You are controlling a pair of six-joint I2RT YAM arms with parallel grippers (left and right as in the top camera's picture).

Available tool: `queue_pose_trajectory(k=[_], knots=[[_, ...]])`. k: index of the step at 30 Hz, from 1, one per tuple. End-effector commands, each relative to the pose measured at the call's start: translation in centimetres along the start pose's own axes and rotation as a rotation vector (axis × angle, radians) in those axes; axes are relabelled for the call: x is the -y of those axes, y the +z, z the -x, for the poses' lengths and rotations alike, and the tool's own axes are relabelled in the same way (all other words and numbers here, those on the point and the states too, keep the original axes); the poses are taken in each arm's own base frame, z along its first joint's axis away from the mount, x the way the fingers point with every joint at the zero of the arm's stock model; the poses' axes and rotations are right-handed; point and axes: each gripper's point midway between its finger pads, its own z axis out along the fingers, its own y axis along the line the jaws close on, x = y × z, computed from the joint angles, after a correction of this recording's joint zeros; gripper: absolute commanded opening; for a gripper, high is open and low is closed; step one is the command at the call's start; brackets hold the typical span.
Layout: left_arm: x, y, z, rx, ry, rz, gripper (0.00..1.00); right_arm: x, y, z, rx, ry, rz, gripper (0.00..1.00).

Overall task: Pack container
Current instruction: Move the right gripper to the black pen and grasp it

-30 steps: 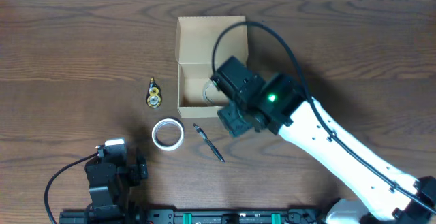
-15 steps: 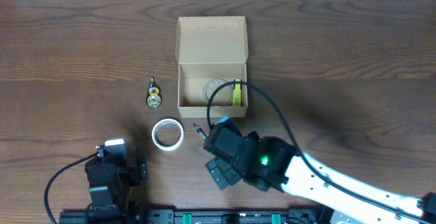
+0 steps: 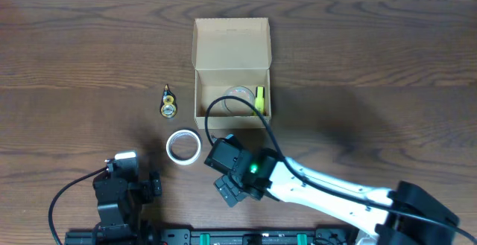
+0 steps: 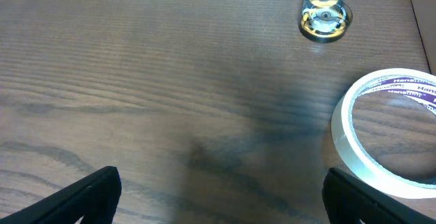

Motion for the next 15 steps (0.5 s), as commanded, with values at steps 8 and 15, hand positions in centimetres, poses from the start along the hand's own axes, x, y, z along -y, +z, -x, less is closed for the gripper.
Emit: queue_pose_trajectory(k=[8, 15], knots=[[-0.2, 0.4, -1.4, -0.044, -0.011, 0.016, 0.95, -1.0, 1.7, 1.5, 0.048, -0.103, 0.014, 0.99], [-0.2, 0.4, -1.4, -0.044, -0.011, 0.016, 0.95, -0.9, 3.9, 1.4, 0.019, -0.106, -0.007, 0.93]])
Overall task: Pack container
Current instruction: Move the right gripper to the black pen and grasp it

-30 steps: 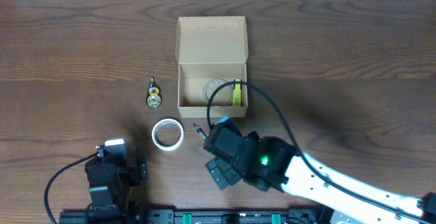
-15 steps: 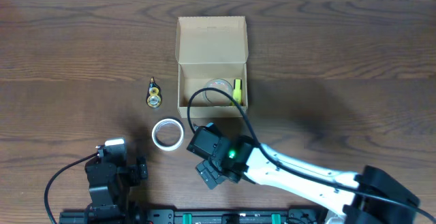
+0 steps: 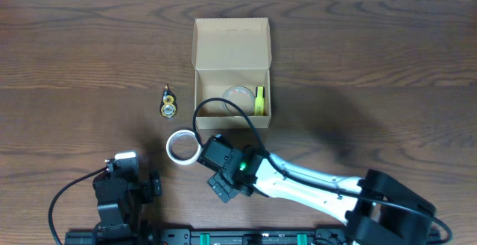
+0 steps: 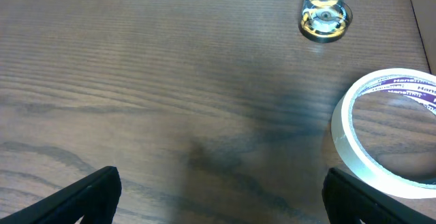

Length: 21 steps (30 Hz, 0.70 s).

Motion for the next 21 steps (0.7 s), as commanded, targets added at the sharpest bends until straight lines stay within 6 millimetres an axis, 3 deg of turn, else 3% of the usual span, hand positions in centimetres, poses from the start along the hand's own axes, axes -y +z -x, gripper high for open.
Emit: queue_pose_trajectory(k=[1, 9, 15, 19, 21], knots=[[-0.2, 0.4, -1.4, -0.044, -0.011, 0.016, 0.95, 0.1, 0.9, -0.3, -0.015, -0.019, -0.019, 0.92], [-0.2, 0.4, -1.4, -0.044, -0.011, 0.016, 0.95, 0.1, 2.6, -0.6, -0.039, -0.008, -0.030, 0.83], [-0.2, 0.4, -1.4, -0.044, -0.011, 0.016, 0.95, 1.4, 3.1, 0.1, -0.028, 0.126, -0.037, 0.70], [-0.2, 0.4, -1.4, -0.044, -0.011, 0.016, 0.95, 2.3, 3.1, 0.4, -0.026, 0.166, -0.042, 0.66], [-0.2, 0.4, -1.4, -0.044, -0.011, 0.016, 0.96, 2.3, 3.1, 0.4, -0.027, 0.166, -0.042, 0.57]])
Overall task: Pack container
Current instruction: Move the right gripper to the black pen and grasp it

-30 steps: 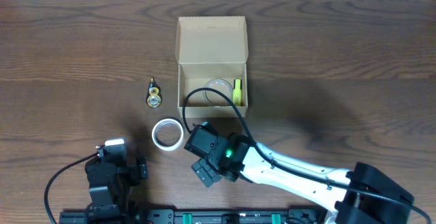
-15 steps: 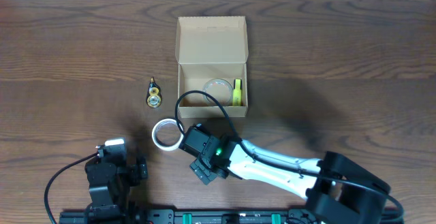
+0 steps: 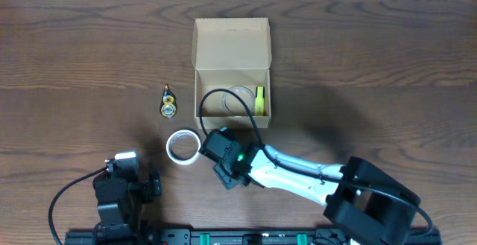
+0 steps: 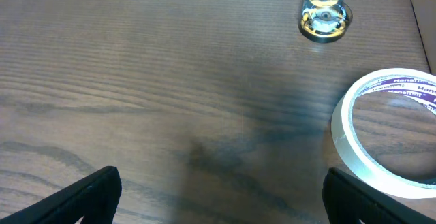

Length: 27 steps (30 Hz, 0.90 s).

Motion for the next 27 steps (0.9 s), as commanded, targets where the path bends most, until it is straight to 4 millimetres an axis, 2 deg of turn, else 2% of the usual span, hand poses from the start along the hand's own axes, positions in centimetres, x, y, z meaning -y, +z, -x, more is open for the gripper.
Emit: queue_pose_trajectory(k=[1, 2, 5, 10, 19, 27], knots=[[-0.2, 0.4, -1.4, -0.044, -0.011, 0.016, 0.95, 0.5, 0.6, -0.3, -0.019, 0.029, -0.016, 0.47], [-0.2, 0.4, -1.4, -0.044, -0.011, 0.016, 0.95, 0.5, 0.6, -0.4, -0.023, 0.029, -0.016, 0.36], [-0.2, 0.4, -1.4, -0.044, -0.011, 0.016, 0.95, 0.6, 0.6, -0.6, -0.029, 0.028, -0.020, 0.32], [-0.2, 0.4, -1.4, -0.044, -0.011, 0.016, 0.96, 0.6, 0.6, -0.6, -0.031, 0.028, -0.021, 0.07], [-0.2, 0.4, -1.4, -0.044, -0.011, 0.016, 0.95, 0.7, -0.2, -0.8, -0.060, 0.018, -0.034, 0.01], [-0.2, 0.4, -1.4, -0.044, -0.011, 0.016, 0.95, -0.4, -2.4, 0.9, -0.019, 0.003, -0.010, 0.01]])
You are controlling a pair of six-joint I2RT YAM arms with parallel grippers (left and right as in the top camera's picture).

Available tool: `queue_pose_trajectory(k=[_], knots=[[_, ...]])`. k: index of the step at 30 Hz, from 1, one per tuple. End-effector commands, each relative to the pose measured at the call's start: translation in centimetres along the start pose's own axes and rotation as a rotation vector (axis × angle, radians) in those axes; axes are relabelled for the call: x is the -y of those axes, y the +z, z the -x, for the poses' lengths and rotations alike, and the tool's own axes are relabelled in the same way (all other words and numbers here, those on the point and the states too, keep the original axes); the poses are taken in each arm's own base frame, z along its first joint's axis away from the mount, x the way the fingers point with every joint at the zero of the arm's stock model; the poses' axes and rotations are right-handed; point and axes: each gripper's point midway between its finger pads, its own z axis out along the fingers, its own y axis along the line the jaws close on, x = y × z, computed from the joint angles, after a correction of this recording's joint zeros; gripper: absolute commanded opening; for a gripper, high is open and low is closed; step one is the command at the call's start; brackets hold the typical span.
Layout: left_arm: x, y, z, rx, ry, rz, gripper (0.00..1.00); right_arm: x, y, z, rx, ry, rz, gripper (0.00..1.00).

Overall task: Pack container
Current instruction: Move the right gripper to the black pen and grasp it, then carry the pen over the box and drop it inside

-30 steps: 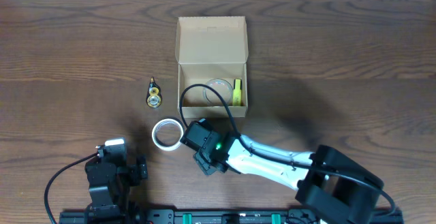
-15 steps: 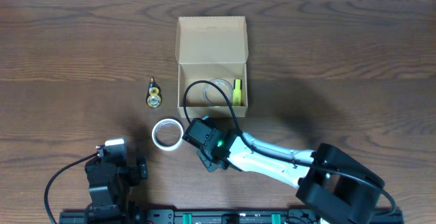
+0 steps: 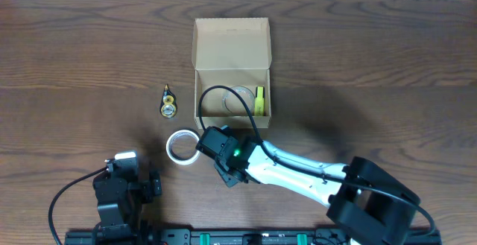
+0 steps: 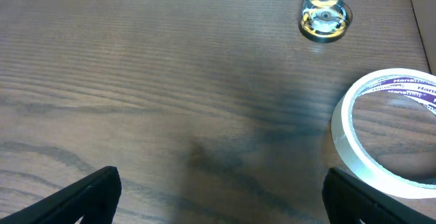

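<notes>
An open cardboard box (image 3: pixel 232 70) stands mid-table with a clear round lid-like item (image 3: pixel 237 100) and a yellow-green piece (image 3: pixel 259 100) inside. In front of it, to the left, a white tape roll (image 3: pixel 182 147) lies flat on the table; the left wrist view shows it too (image 4: pixel 385 139). A small gold and black tape dispenser (image 3: pixel 169 107) lies left of the box (image 4: pixel 325 16). My right gripper (image 3: pixel 204 145) is at the roll's right rim, its jaws hidden under the wrist. My left gripper (image 4: pixel 221 193) is open and empty over bare wood.
The box lid (image 3: pixel 232 42) lies folded back toward the far side. The right arm's black cable (image 3: pixel 223 92) loops over the box front. The left arm (image 3: pixel 118 193) rests at the near left edge.
My right gripper has shifted a little left and away from me, ending closer to the tape roll's right rim. The roll, dispenser, box and left arm are where they were.
My right gripper was first in front of the box, right of the tape roll. At each later moment it stood nearer the roll, and it is now at its right rim. The left gripper stayed open and still throughout.
</notes>
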Motion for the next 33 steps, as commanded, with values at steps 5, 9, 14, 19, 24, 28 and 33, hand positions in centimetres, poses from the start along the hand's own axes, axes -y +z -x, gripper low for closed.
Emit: queue_pose_trajectory(k=[5, 9, 14, 19, 24, 28, 33], knots=[[-0.2, 0.4, -1.4, -0.044, -0.011, 0.016, 0.95, -2.0, -1.9, 0.2, 0.046, -0.058, 0.031, 0.01], [-0.2, 0.4, -1.4, -0.044, -0.011, 0.016, 0.95, -3.3, -2.6, -0.6, 0.049, -0.099, 0.042, 0.01], [-0.2, 0.4, -1.4, -0.044, -0.011, 0.016, 0.95, -4.1, -4.1, -0.3, 0.072, -0.115, 0.058, 0.01], [-0.2, 0.4, -1.4, -0.044, -0.011, 0.016, 0.96, -4.7, -6.7, 1.7, 0.155, -0.105, 0.087, 0.01], [-0.2, 0.4, -1.4, -0.044, -0.011, 0.016, 0.95, -4.2, -9.6, 4.2, 0.268, -0.088, 0.050, 0.01], [-0.2, 0.4, -1.4, -0.044, -0.011, 0.016, 0.95, -3.1, -11.5, 6.5, 0.356, -0.104, -0.013, 0.06], [-0.2, 0.4, -1.4, -0.044, -0.011, 0.016, 0.95, 1.9, -12.3, 10.1, 0.421, 0.006, -0.084, 0.06]])
